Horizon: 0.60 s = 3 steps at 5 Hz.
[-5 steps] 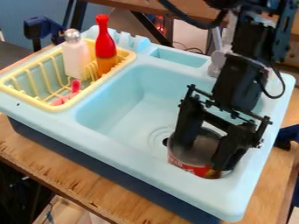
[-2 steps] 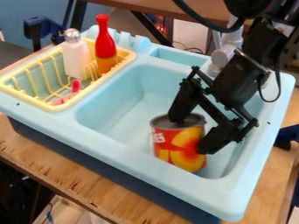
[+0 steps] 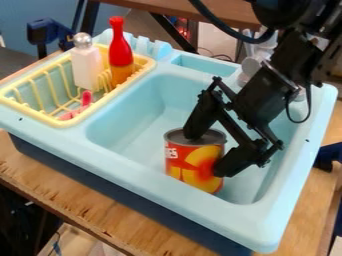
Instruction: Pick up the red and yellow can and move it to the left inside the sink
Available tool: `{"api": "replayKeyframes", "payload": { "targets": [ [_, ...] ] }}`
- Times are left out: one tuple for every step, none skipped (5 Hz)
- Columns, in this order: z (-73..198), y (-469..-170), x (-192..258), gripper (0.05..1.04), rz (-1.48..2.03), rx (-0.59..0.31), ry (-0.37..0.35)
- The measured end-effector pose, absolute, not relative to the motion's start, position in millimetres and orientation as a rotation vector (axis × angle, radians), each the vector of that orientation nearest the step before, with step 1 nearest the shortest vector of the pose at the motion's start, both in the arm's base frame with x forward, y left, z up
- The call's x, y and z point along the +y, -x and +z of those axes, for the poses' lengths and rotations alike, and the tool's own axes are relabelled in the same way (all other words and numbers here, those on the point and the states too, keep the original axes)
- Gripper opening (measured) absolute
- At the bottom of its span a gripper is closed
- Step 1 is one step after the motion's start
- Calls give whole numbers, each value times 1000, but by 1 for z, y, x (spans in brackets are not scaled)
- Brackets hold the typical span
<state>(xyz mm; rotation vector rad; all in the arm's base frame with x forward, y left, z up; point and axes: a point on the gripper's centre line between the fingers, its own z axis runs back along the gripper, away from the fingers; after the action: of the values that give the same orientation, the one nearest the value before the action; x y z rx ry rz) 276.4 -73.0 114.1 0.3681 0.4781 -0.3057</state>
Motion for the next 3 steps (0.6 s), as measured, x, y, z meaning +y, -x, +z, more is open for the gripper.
{"api": "replayKeyframes", "payload": {
  "targets": [
    [113,-276,-70,999,-298,479,-364],
    [116,-274,-68,999,-273,467,-385],
    [121,-270,-65,999,-248,454,-404]
  ]
}}
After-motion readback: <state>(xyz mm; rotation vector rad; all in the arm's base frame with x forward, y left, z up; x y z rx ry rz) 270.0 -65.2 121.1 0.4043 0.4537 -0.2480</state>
